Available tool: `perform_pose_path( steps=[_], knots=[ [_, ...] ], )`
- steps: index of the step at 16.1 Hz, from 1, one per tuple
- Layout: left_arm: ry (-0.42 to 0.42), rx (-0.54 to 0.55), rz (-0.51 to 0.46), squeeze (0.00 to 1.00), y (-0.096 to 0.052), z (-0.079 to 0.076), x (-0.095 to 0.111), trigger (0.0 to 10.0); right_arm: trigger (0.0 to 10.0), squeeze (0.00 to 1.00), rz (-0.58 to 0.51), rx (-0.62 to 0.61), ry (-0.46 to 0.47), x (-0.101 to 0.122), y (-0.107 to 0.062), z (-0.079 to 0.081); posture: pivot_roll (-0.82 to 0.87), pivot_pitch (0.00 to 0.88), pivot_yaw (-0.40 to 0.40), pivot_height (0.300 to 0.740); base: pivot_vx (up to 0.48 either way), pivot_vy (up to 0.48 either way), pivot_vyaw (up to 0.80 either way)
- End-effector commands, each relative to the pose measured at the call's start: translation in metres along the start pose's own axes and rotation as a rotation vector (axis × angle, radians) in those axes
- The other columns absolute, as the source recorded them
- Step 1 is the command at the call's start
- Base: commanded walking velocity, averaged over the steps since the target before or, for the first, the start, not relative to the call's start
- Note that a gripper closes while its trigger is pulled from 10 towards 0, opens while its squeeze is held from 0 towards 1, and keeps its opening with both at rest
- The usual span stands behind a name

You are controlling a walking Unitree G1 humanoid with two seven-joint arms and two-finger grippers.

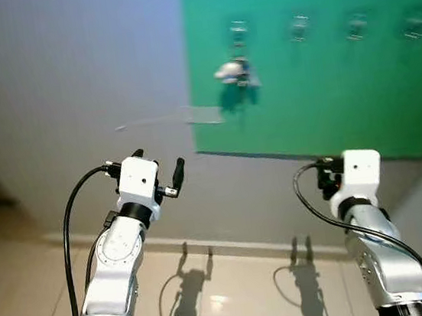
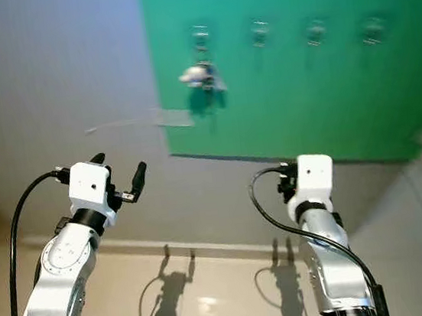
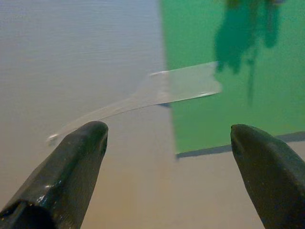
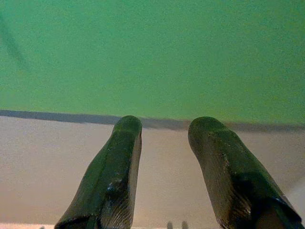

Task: Hang keys on a hook

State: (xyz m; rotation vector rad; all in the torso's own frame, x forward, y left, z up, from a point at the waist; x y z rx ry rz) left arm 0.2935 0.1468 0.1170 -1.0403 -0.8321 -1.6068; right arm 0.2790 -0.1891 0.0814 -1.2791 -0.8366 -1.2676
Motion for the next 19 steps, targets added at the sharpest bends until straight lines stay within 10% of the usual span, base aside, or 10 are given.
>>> perform_pose_path(
  steps=[1,19],
  knots=[
    [0.007,-0.008,-0.001,0.00,0.002,0.000,0.000,10.0,10.0,0.00,0.007,-0.025,0.029,-0.001,-0.001,-0.004,-0.09,0.000,0.001,0.740,0.000,0.000,-0.80],
    [0.003,-0.113,-0.022,0.00,0.001,-0.010,0.000,10.0,10.0,0.00,0.028,-0.031,0.061,-0.004,-0.014,-0.007,-0.12,0.000,0.029,0.740,0.000,0.000,-0.80]
  ],
)
Point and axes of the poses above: a point about 5 cm out from each wrist's last joint towards the gripper, its own y axis pointing out of the wrist towards the gripper, its own x axis along the axis of the wrist's last joint, z = x × y, the point moved 1 cm from there along y, pointing out of the wrist towards the gripper, and after that the axes turned 11 degrees about y, right-handed, at the moved point
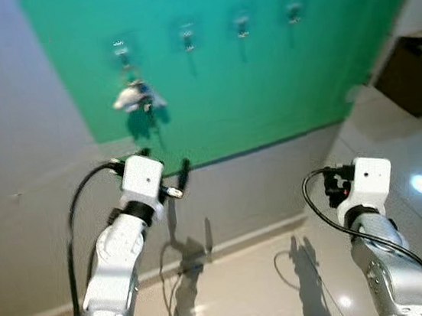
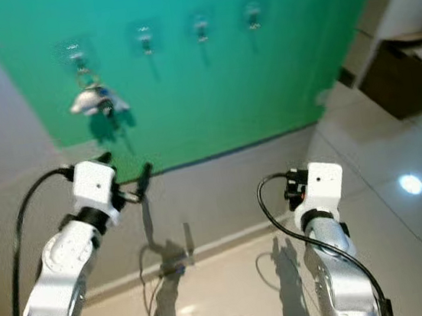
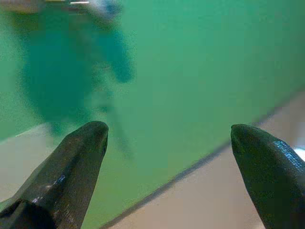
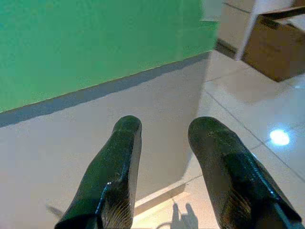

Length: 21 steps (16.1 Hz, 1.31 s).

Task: Hang keys on a hook

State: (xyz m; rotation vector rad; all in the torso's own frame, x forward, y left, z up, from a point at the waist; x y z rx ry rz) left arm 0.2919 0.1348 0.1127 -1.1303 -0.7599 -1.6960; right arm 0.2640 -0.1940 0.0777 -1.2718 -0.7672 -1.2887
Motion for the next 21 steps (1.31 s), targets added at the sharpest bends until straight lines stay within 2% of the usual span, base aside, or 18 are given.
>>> perform_pose_path(
  steps=[1,2,3,5,6,7,8,9,11,14,17,21],
  knots=[
    [-0.012,-0.057,-0.029,0.00,-0.004,-0.005,0.003,10.0,10.0,0.00,0.010,0.001,0.007,0.001,-0.002,0.000,-0.12,0.000,0.027,0.740,0.000,0.000,-0.80],
    [-0.028,-0.153,-0.063,0.00,-0.008,-0.015,0.008,10.0,10.0,0.00,0.034,0.034,-0.019,-0.002,-0.002,0.001,-0.11,0.000,0.023,0.740,0.000,0.000,-0.80],
    [-0.038,-0.173,-0.068,0.00,-0.009,-0.017,0.009,10.0,10.0,0.00,0.038,0.050,-0.030,-0.002,-0.002,0.002,-0.11,0.000,0.023,0.740,0.000,0.000,-0.80],
    [-0.059,-0.209,-0.071,0.00,-0.010,-0.020,0.010,10.0,10.0,0.00,0.030,0.198,-0.029,0.004,-0.004,0.014,-0.12,0.000,0.029,0.740,0.000,0.000,-0.80],
    [-0.051,-0.198,-0.062,0.00,-0.008,-0.018,0.008,10.0,10.0,0.00,0.029,0.232,-0.033,0.006,-0.006,0.017,-0.12,0.000,0.034,0.740,0.000,0.000,-0.80],
    [-0.037,-0.167,-0.040,0.00,-0.006,-0.014,0.005,10.0,10.0,0.00,0.036,0.232,-0.040,0.006,-0.008,0.018,-0.13,0.000,0.042,0.740,0.000,0.000,-0.80],
    [-0.028,-0.121,-0.021,0.00,-0.003,-0.009,0.003,10.0,10.0,0.00,0.058,0.186,-0.031,0.001,-0.010,0.015,-0.14,0.000,0.043,0.740,0.000,0.000,-0.80],
    [-0.006,-0.022,0.033,0.00,0.000,0.002,-0.005,10.0,10.0,0.00,0.076,0.121,-0.020,-0.004,-0.012,0.010,-0.14,0.000,0.044,0.740,0.000,0.000,-0.80],
    [0.022,0.062,0.090,0.00,0.000,0.010,-0.014,10.0,10.0,0.00,0.106,0.053,-0.014,-0.011,-0.014,0.006,-0.14,0.000,0.034,0.740,0.000,0.000,-0.40],
    [-0.004,0.049,0.082,0.00,-0.002,0.006,-0.013,10.0,10.0,0.00,0.096,0.090,-0.046,-0.006,-0.009,0.011,-0.13,0.000,0.009,0.740,0.000,0.000,0.00],
    [-0.060,0.120,0.091,0.00,-0.005,0.010,-0.019,10.0,10.0,0.00,0.091,0.084,-0.072,0.001,-0.003,0.012,-0.13,0.000,-0.001,0.740,0.000,0.000,-0.80],
    [-0.021,0.112,0.079,0.00,0.001,0.012,-0.016,10.0,10.0,0.00,0.098,0.045,-0.087,0.000,-0.003,0.010,-0.13,0.000,0.011,0.740,0.000,0.000,-0.80]
  ],
)
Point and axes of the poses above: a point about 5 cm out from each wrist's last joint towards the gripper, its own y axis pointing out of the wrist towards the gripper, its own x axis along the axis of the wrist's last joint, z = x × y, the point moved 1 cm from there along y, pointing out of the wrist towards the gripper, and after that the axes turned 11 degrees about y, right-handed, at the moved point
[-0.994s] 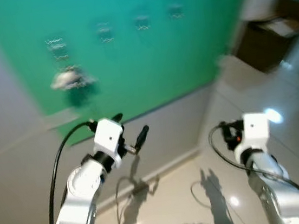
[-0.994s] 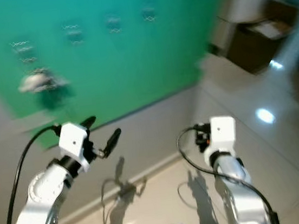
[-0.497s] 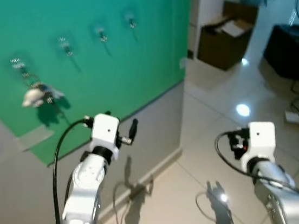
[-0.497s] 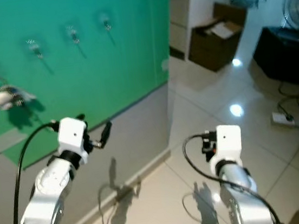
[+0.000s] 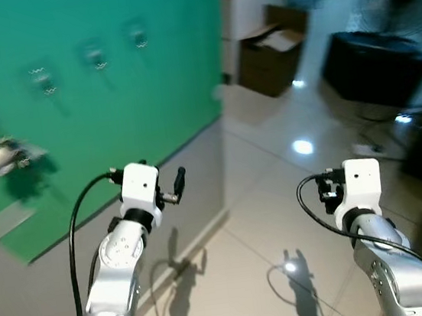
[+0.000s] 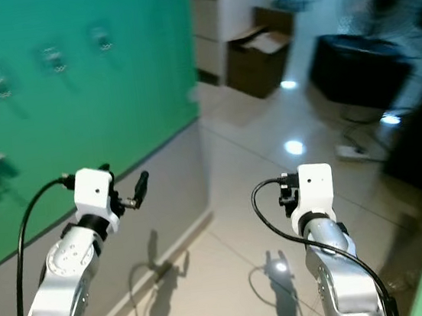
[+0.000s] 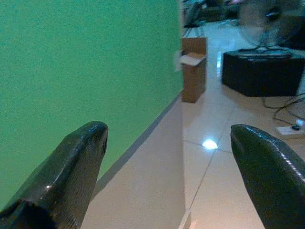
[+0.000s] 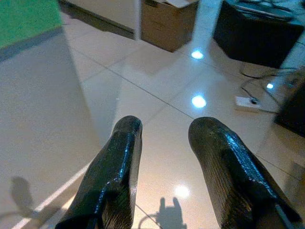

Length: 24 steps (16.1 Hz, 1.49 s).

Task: Hang keys on a hook

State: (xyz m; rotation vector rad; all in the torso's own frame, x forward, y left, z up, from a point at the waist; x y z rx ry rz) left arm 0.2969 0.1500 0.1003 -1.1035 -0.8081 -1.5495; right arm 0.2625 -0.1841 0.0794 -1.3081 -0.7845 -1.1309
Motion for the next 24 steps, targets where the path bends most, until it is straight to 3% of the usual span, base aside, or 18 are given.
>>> perform_pose_path(
  steps=[1,5,11,18,24],
  knots=[
    [0.030,-0.017,-0.013,0.00,0.002,-0.002,0.003,10.0,10.0,0.00,-0.002,-0.009,0.004,-0.001,0.001,0.000,-0.12,0.000,0.011,0.740,0.000,0.000,-0.80],
    [0.062,-0.015,-0.047,0.00,0.005,0.002,0.011,10.0,10.0,0.00,-0.010,0.018,0.000,0.006,0.008,0.008,-0.11,0.000,-0.001,0.740,0.000,0.000,-0.80],
    [0.061,-0.026,-0.053,0.00,0.006,-0.001,0.011,10.0,10.0,0.00,0.022,-0.017,0.009,-0.001,0.002,0.001,-0.13,0.006,0.019,0.740,0.000,0.000,-0.80],
    [0.001,-0.021,-0.057,0.00,0.006,-0.007,0.010,10.0,10.0,0.00,0.009,-0.023,-0.003,0.005,0.001,-0.004,-0.15,0.008,0.022,0.740,0.000,0.000,-0.80],
    [-0.002,-0.018,-0.055,0.00,0.006,-0.010,0.009,10.0,10.0,0.00,-0.063,0.007,-0.171,0.015,0.006,-0.007,-0.15,0.000,0.011,0.740,0.000,-0.477,-0.53]
  ],
)
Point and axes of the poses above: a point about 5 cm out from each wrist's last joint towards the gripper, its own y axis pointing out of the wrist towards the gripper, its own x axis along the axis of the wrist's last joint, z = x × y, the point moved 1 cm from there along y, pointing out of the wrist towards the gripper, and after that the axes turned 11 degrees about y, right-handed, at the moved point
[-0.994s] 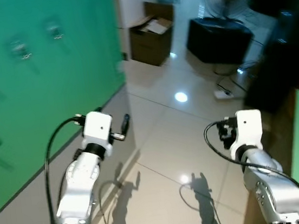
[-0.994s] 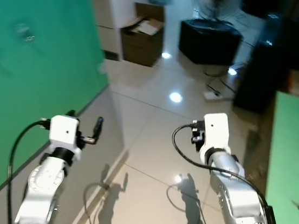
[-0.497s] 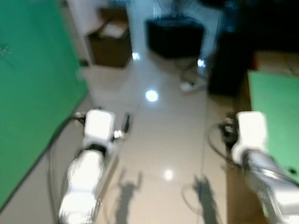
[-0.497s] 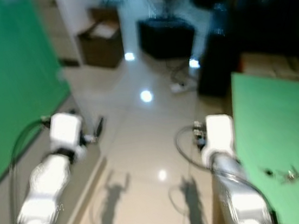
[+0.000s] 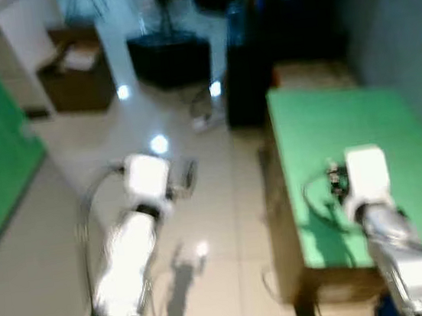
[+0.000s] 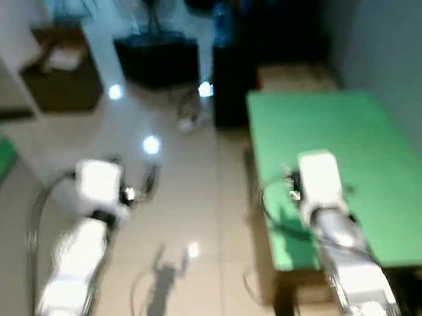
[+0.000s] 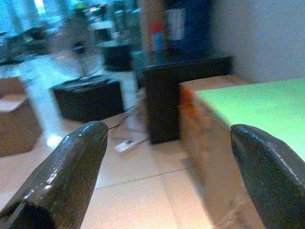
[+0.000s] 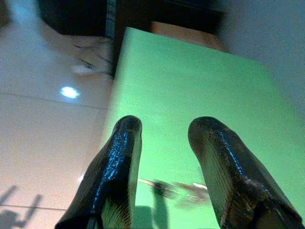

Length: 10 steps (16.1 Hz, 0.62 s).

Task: Hang keys on a hook

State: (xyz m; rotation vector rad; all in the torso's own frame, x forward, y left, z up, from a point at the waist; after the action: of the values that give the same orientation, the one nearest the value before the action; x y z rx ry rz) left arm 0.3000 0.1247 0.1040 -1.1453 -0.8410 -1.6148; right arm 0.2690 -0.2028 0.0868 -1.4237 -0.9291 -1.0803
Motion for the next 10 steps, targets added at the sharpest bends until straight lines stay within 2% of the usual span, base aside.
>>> perform_pose_path(
  steps=[1,4,8,10],
  knots=[
    [0.033,0.024,0.007,0.00,-0.003,0.011,-0.002,10.0,10.0,0.00,-0.028,0.043,-0.004,0.005,0.001,0.010,-0.15,0.000,0.013,0.740,0.000,-0.480,0.00],
    [0.034,0.031,-0.002,0.00,0.004,0.010,0.002,10.0,10.0,0.00,-0.057,0.071,-0.024,0.012,0.006,0.013,-0.16,0.000,0.005,0.740,0.000,-0.480,0.00],
    [0.040,0.032,0.010,0.00,-0.001,0.010,-0.002,10.0,10.0,0.00,-0.078,0.067,-0.002,0.012,0.005,0.011,-0.17,0.000,0.028,0.740,0.000,-0.480,0.00],
    [0.037,0.027,-0.022,0.00,0.007,0.012,0.007,10.0,10.0,0.00,-0.104,0.091,-0.014,0.019,0.006,0.014,-0.18,0.013,0.046,0.740,0.000,-0.480,0.00]
  ],
)
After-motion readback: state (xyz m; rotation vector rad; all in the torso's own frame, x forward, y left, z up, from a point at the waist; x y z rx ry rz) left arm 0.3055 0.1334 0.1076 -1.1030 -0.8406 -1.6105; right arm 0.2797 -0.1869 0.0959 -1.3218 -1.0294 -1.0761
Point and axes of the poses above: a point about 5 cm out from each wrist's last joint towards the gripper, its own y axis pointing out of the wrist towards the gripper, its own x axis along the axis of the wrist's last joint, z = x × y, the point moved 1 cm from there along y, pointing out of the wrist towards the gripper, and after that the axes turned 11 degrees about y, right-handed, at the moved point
